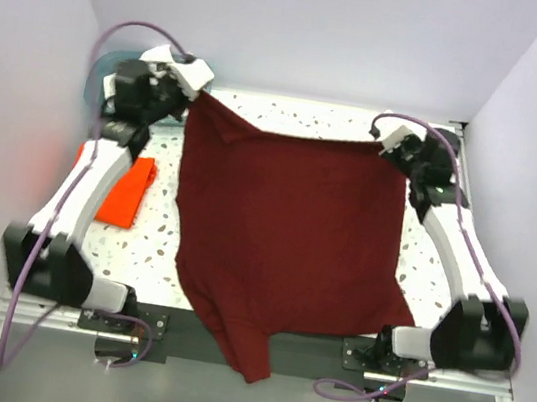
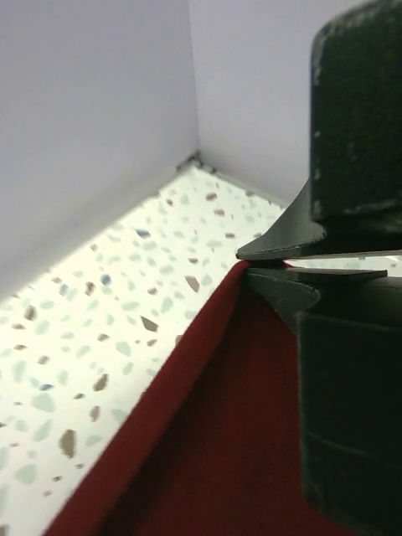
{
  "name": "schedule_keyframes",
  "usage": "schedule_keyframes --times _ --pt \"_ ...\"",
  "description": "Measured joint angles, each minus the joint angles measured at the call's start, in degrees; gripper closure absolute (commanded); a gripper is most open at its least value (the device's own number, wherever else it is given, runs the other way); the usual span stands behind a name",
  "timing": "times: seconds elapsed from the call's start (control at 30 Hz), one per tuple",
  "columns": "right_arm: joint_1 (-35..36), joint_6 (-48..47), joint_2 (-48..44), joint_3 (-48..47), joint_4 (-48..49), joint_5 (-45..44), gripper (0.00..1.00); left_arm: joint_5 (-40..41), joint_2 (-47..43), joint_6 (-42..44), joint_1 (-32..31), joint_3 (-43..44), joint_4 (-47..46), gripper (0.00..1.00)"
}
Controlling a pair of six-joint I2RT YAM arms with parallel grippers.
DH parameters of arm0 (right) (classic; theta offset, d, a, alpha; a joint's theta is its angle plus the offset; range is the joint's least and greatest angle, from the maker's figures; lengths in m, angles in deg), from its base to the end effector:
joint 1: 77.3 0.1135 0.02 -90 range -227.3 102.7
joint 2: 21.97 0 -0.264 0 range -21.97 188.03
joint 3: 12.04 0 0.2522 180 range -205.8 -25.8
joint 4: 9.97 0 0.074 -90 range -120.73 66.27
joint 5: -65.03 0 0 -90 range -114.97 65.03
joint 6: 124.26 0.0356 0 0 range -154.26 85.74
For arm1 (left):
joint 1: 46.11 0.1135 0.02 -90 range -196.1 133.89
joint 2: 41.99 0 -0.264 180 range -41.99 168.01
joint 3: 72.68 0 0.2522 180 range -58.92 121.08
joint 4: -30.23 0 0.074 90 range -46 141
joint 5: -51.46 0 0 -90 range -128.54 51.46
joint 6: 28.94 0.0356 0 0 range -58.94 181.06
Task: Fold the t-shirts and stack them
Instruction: Flatten the tshirt out, then fold the tshirt
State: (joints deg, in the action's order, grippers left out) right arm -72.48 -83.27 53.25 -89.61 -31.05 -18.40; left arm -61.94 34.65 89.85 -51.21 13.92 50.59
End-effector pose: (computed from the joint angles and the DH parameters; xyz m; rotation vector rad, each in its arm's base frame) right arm 0.3068 0.0300 0.3440 -0.9373 1.6722 -0.4146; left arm 0.3098 -0.0418 0.3947 0.7816 1.5518 -0.0542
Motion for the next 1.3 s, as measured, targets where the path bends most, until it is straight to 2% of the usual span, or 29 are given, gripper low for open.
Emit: schedule_keyframes --times 0.07,0.13,0.33,0.47,0.67,0.93,1.1,1.3 --pt "-0.37 -0.24 7.28 0.15 2.19 -0.85 1.00 2.29 8.74 0.26 -2.03 0.81 0.28 1.00" --pt "-0.94 -0.42 16.17 -1.92 3.43 -1.51 1.00 4.68 19.10 -0.11 -3.48 5.42 1.75 1.00" --pt "-3.43 -0.59 39.32 -19.21 2.01 -2.10 1.00 11.10 50.18 -1.16 -4.02 36.50 10.97 1.00" --pt "-4.42 -0.72 47.21 -29.68 -1.03 -1.84 1.00 13.03 59.23 -1.16 -4.04 47.84 13.33 1.00" --pt "-4.55 -0.98 53.22 -39.56 -6.45 -0.66 1.00 14.97 60.08 -0.98 -4.74 47.58 13.62 1.00" --pt "-4.74 -2.12 54.97 -42.34 -10.82 1.66 1.00 15.74 58.53 -4.35 -5.16 43.95 14.80 1.00" --pt "-6.73 -5.97 54.97 -43.85 -13.64 5.33 1.00 15.56 55.28 -8.15 -5.16 44.83 20.48 1.00" --pt "-9.05 -12.55 54.88 -46.84 -20.63 9.75 1.00 13.62 46.90 -13.51 -5.81 44.00 28.85 1.00"
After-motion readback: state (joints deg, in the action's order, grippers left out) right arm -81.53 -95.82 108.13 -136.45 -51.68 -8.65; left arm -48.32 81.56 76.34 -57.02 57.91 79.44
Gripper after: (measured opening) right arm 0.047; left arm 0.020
